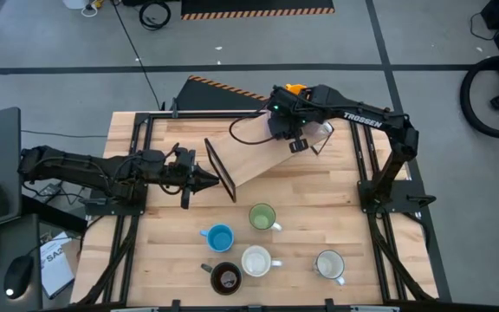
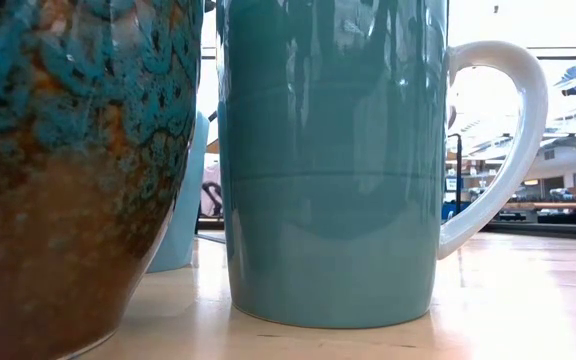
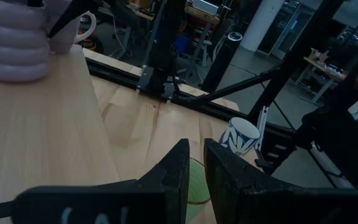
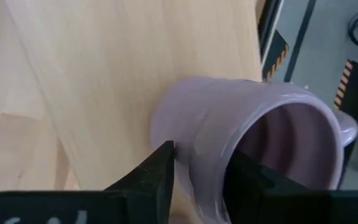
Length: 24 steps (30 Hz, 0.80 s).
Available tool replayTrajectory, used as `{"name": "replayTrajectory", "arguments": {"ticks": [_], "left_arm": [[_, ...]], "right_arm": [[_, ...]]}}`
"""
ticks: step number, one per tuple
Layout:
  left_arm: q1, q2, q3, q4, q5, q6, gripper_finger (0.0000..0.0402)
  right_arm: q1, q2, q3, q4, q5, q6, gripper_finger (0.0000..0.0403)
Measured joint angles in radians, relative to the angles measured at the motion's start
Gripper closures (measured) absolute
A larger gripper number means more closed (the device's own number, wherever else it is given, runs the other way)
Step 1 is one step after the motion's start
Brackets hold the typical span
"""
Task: Place coffee mugs
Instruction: Put the purple mug on the shelf
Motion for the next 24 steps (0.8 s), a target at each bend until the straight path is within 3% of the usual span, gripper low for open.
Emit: {"name": "replayTrajectory", "arguments": {"ticks": [24], "left_arm": [[0.000,0.000,0.000,0.000,0.000,0.003,0.0347]], "right_arm": [[-0.052,0.001,0.000,0.082,0.025,-0.024,0.0272]]}}
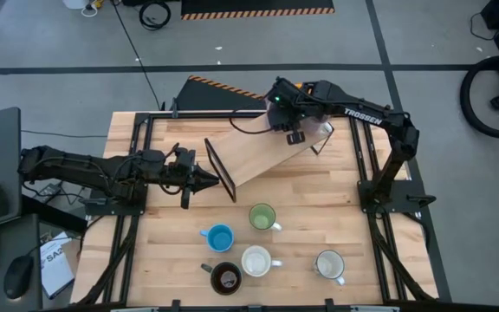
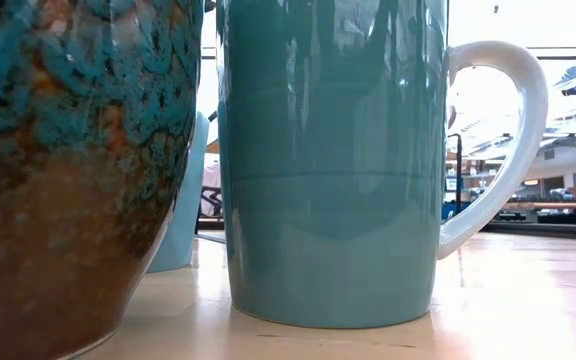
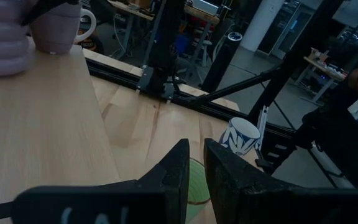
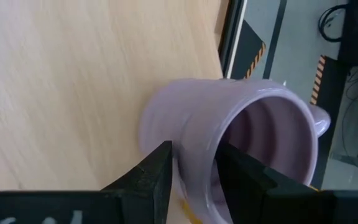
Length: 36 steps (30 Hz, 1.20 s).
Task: Place coffee mugs
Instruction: Put the purple mug on the shelf
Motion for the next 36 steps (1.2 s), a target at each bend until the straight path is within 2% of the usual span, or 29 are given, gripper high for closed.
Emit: {"name": "replayTrajectory", "arguments": {"ticks": [9,18,28,36], "left_arm": [[0.000,0.000,0.000,0.000,0.000,0.006,0.0347],[0.000,0.000,0.000,-0.007,0.000,0.009,0.0347],[0.000,0.000,0.000,-0.009,0.000,0.035,0.0347],[0.001,0.000,0.000,-0.010,-0.034,0.158,0.0347]], "right_arm": [[0.000,0.000,0.000,0.036,0.018,-0.043,0.0272],[0.017,-0.003,0.000,0.029,0.079,-0.036,0.0272],[0.039,-0.010,0.000,-0.006,0.078,0.007,0.0272],[0.075,-0.043,0.000,-0.008,0.138,0.042,0.0272]]}}
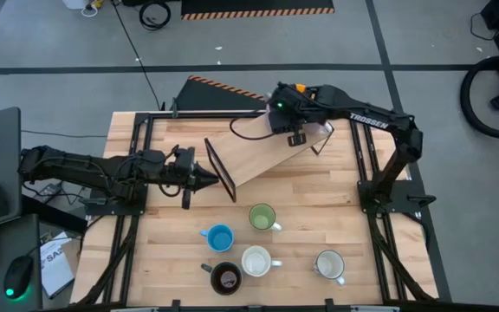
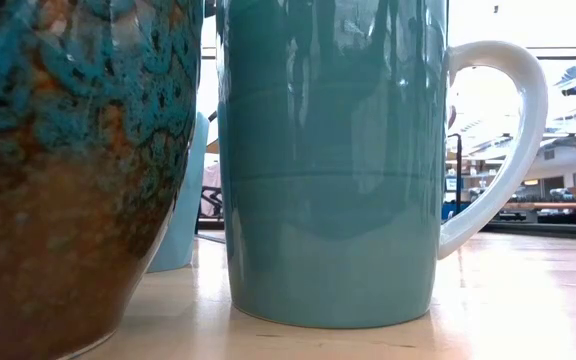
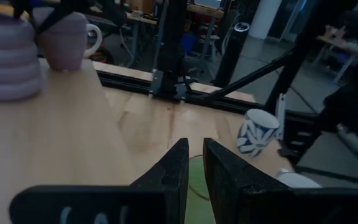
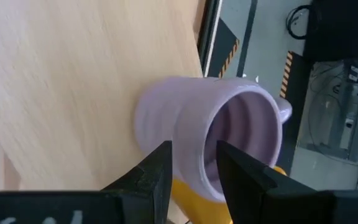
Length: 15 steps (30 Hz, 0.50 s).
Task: Place coffee mugs
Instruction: Put the purple mug on the shelf, then put the light green mug on the shelf
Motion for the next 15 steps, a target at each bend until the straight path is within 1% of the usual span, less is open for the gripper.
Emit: {"name": "replayTrajectory", "arguments": {"ticks": [5,12,15], "left_arm": [[0.000,0.000,0.000,0.000,-0.037,0.076,0.0347],[0.000,0.000,0.000,0.000,-0.045,0.212,0.0347],[0.000,0.000,0.000,-0.005,-0.045,0.241,0.0347]], "right_arm": [[0.025,-0.018,0.000,-0.001,0.066,0.056,0.0272],[0.103,-0.052,0.000,-0.004,0.092,0.174,0.0272],[0.142,-0.059,0.000,-0.013,0.057,0.236,0.0272]]}}
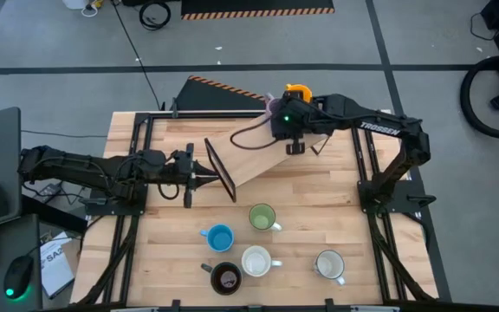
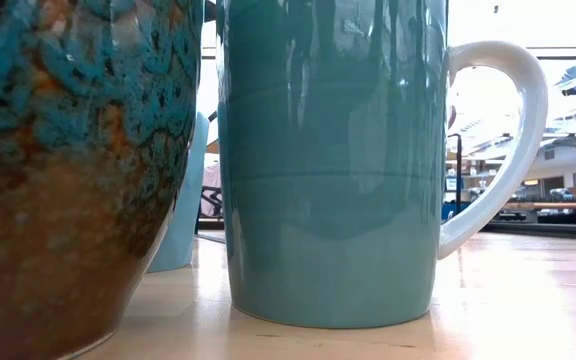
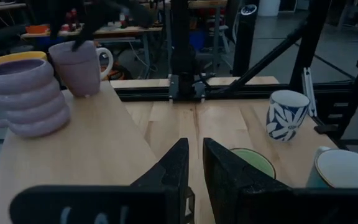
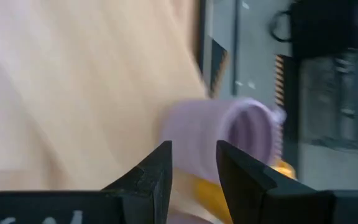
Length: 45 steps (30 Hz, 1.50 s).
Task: Place coffee mugs
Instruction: Put the light green mug on the shelf
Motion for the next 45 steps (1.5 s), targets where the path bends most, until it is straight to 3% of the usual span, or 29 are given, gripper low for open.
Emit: {"name": "replayTrajectory", "arguments": {"ticks": [8,13,29,45], "left_arm": [[0.000,0.000,0.000,-0.045,0.000,0.006,0.0347],[-0.001,0.000,0.000,-0.080,0.001,0.073,0.0347],[-0.001,0.000,0.000,-0.082,0.001,0.078,0.0347],[-0.001,0.000,0.000,-0.082,0.001,0.078,0.0347]], "right_arm": [[0.111,0.001,0.000,0.000,-0.144,0.205,0.0272],[0.185,0.001,-0.008,0.011,-0.157,0.324,0.0272],[0.431,0.025,-0.176,0.160,-0.124,0.515,0.0272],[0.538,0.183,-0.177,0.221,-0.221,0.533,0.0265]]}}
